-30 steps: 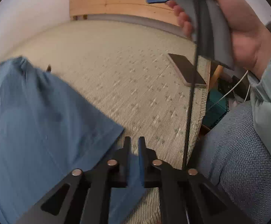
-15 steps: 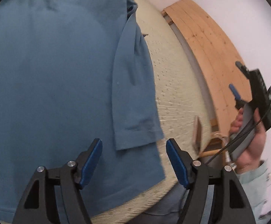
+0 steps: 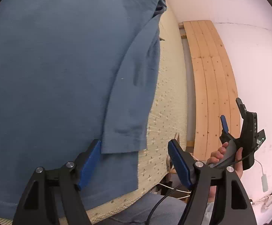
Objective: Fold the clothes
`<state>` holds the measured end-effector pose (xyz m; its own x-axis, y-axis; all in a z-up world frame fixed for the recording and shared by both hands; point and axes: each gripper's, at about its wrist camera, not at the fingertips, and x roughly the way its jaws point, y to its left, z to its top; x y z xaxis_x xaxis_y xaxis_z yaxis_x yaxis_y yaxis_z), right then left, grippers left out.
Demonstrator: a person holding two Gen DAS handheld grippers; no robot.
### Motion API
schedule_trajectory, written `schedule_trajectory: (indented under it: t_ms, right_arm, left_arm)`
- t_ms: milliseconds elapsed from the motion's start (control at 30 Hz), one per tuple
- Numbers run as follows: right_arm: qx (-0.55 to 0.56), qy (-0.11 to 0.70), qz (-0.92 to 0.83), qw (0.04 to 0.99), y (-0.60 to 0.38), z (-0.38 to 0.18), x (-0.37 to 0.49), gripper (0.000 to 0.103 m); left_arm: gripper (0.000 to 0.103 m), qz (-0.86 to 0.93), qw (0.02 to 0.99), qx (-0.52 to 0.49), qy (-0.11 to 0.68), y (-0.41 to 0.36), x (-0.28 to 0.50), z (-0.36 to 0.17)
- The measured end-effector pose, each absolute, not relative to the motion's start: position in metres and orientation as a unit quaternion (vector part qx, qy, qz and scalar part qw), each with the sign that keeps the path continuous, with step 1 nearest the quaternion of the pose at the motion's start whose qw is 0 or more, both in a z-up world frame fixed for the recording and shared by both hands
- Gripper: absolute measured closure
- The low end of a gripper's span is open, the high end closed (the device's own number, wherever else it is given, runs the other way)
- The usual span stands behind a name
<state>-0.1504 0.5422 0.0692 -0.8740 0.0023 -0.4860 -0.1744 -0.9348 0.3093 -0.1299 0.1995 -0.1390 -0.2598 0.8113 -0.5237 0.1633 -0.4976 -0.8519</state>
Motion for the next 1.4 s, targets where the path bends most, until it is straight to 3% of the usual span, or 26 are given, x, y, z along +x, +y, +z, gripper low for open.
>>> schedule_trajectory:
  t_ms: [467, 533, 600, 667, 733, 1200, 1400]
  right_arm:
    - [-0.243, 0.173, 0.954, 0.044, 0.540, 0.070, -0.149, 0.009]
    - [-0.242, 0.175, 0.953, 0.043, 0.540, 0.070, -0.148, 0.009]
    - [-0.242, 0.175, 0.953, 0.043, 0.541, 0.070, -0.148, 0.009]
    - [-0.242, 0.175, 0.953, 0.042, 0.541, 0.070, -0.149, 0.009]
    - [-0.243, 0.175, 0.953, 0.040, 0.541, 0.070, -0.149, 0.009]
    - [-0.243, 0.183, 0.952, 0.028, 0.544, 0.070, -0.152, 0.009]
    - [-0.246, 0.188, 0.951, 0.013, 0.540, 0.068, -0.155, 0.009]
  left_arm:
    - [0.028, 0.668, 0.225, -0.569, -0.425, 0.215, -0.130, -0.143]
    - [0.040, 0.675, 0.214, -0.574, -0.412, 0.218, -0.132, -0.142]
    - [0.074, 0.681, 0.201, -0.583, -0.395, 0.219, -0.134, -0.142]
    - [0.092, 0.687, 0.190, -0.590, -0.379, 0.218, -0.136, -0.142]
    - [0.100, 0.693, 0.186, -0.589, -0.371, 0.216, -0.137, -0.140]
    - [0.102, 0.741, 0.242, -0.521, -0.348, 0.208, -0.160, -0.053]
    - [0.102, 0.782, 0.265, -0.474, -0.306, 0.196, -0.184, 0.023]
